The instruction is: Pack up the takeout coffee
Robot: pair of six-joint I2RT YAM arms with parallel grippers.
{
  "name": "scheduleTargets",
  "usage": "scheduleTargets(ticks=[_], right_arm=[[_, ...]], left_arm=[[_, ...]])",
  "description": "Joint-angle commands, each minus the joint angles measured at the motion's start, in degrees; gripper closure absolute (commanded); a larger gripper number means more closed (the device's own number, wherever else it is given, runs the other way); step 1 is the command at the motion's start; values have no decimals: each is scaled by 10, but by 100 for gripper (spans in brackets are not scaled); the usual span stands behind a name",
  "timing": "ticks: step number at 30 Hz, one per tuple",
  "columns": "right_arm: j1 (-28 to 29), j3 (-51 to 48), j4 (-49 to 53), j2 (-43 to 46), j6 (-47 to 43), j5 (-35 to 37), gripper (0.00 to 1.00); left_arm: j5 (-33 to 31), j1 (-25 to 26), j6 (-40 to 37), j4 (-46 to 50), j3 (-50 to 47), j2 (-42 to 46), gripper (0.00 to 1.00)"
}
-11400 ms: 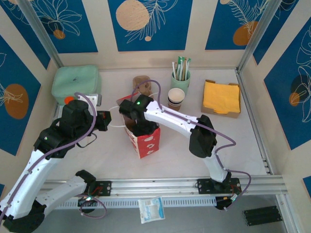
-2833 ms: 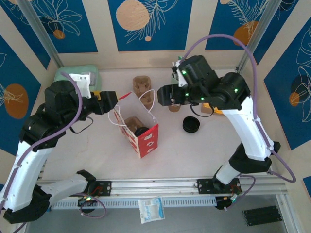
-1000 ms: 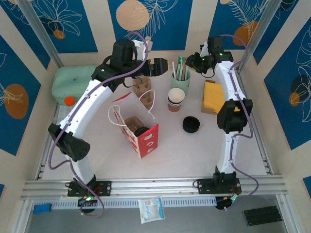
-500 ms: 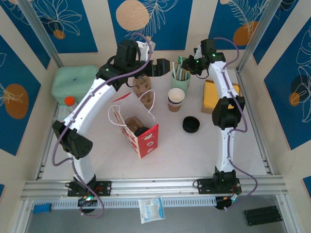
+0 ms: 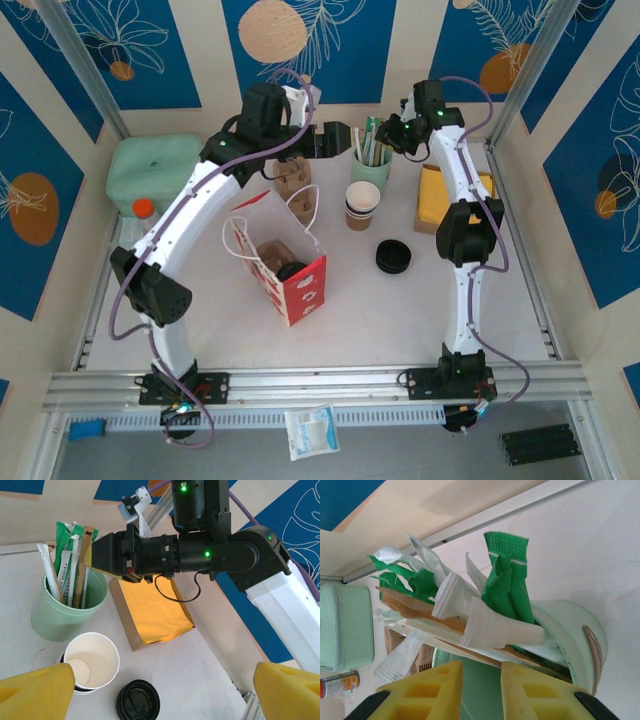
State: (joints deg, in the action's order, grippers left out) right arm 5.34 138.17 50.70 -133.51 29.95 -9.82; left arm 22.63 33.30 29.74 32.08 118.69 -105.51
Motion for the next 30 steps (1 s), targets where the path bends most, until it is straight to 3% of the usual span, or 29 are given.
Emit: scheduleTargets(ticks=[1,18,30], right_arm=[[2,31,13,-21,-11,5,73],[3,75,16,-60,1,2,74],[12,59,25,-42,-24,18,100]], left_arm=[[20,5,3,-22,18,-6,8],[21,6,6,-24,20,-8,8],[22,10,9,-29,20,-12,8]])
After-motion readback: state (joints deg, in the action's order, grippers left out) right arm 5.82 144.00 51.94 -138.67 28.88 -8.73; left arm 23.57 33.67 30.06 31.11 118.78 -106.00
